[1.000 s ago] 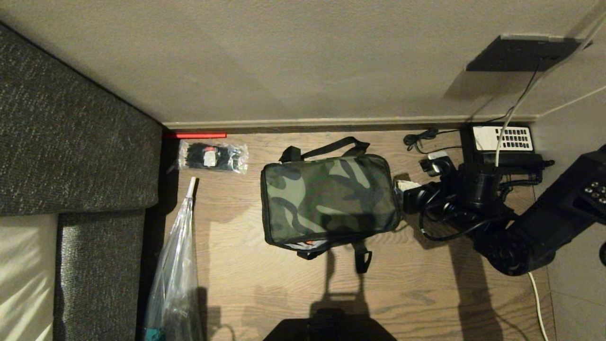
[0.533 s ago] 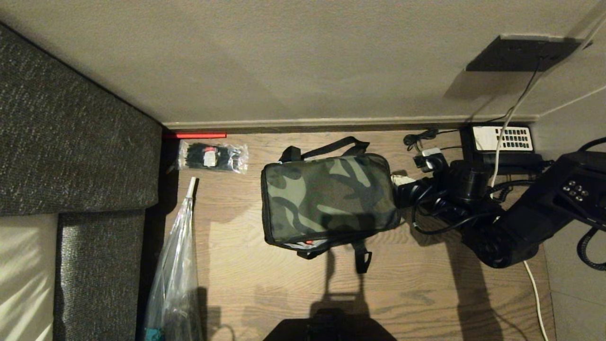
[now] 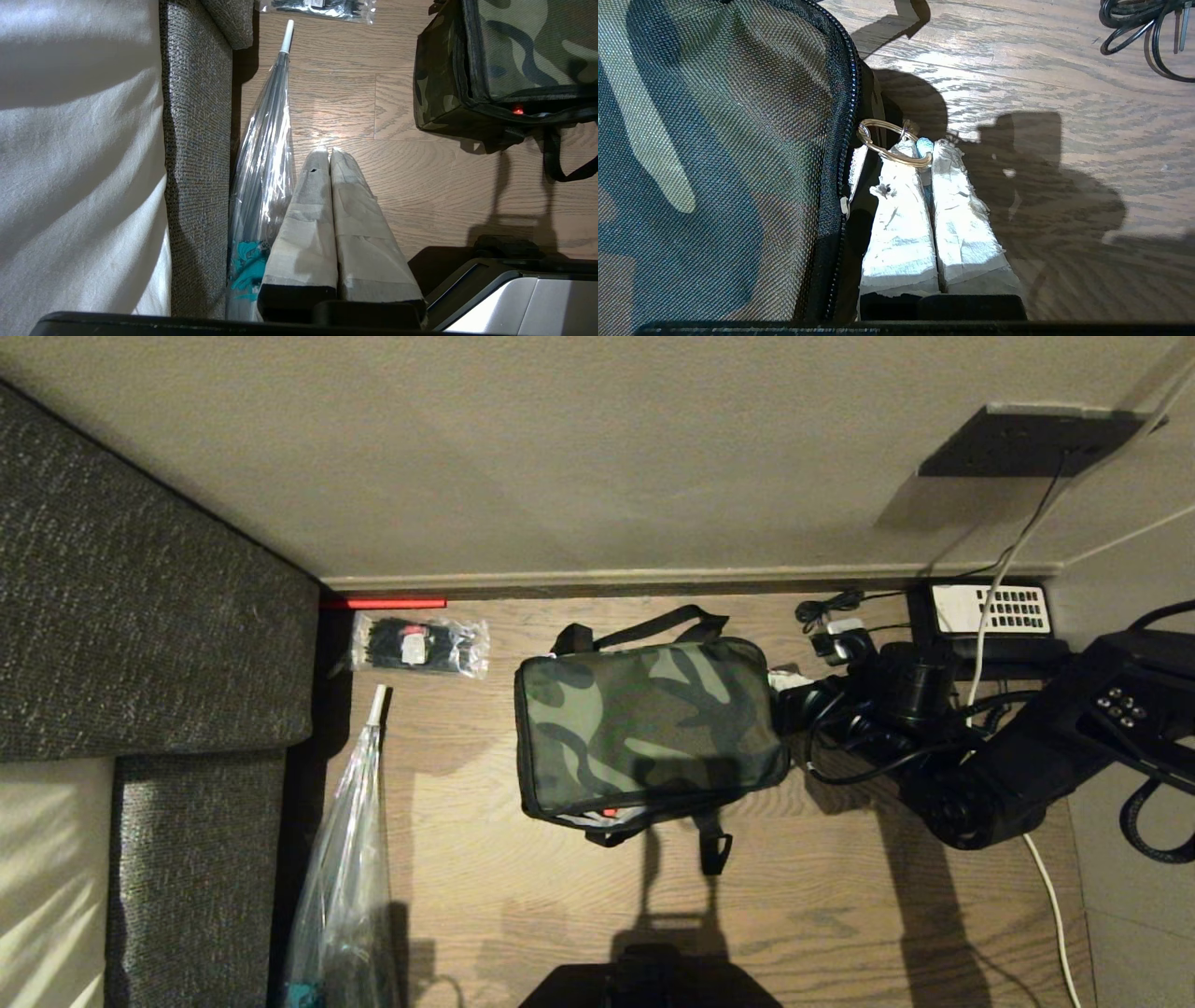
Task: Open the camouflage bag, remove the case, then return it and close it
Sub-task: Open the top of the storage box
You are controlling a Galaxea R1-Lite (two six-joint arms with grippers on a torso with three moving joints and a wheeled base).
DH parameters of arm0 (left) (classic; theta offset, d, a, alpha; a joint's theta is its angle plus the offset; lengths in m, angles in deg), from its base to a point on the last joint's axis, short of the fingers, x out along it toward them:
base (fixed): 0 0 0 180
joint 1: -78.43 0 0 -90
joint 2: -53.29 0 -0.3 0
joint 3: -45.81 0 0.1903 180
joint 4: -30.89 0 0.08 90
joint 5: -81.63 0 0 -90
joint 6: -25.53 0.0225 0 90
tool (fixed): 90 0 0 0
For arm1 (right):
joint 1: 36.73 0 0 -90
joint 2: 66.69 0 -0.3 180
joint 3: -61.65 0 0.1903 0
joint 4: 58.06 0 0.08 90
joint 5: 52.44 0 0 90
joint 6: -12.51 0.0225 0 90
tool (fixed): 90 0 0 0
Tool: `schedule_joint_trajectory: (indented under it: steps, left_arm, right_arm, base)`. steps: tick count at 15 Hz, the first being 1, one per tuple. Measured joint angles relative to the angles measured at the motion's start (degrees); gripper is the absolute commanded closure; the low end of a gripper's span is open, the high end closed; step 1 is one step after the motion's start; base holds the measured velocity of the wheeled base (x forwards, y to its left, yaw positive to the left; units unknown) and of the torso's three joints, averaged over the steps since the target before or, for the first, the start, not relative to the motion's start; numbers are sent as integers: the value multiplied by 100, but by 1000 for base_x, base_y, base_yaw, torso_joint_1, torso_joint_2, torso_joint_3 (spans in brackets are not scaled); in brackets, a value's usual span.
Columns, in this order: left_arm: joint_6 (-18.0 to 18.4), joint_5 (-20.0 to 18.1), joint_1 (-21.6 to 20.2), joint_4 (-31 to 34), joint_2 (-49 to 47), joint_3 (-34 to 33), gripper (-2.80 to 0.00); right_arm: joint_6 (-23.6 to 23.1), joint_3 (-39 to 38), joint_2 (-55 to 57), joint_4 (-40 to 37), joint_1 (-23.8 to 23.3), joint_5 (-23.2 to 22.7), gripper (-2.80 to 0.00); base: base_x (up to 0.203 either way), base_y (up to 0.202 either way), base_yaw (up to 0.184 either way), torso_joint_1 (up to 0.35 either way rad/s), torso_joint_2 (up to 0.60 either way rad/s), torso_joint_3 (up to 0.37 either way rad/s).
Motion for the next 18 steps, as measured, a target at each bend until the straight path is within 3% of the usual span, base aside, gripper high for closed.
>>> schedule_joint_trajectory:
  steps: [5,18]
  left_arm:
    - [0,2,0,0,0,0,0]
    - [0,-3,0,2,0,0,0]
  right_arm:
    - [347,259,28,-25,0,33,0]
    - [506,965,303,-86,-2,19,0]
  base:
    - [0,0,0,0,0,0]
    - [0,0,0,0,0,0]
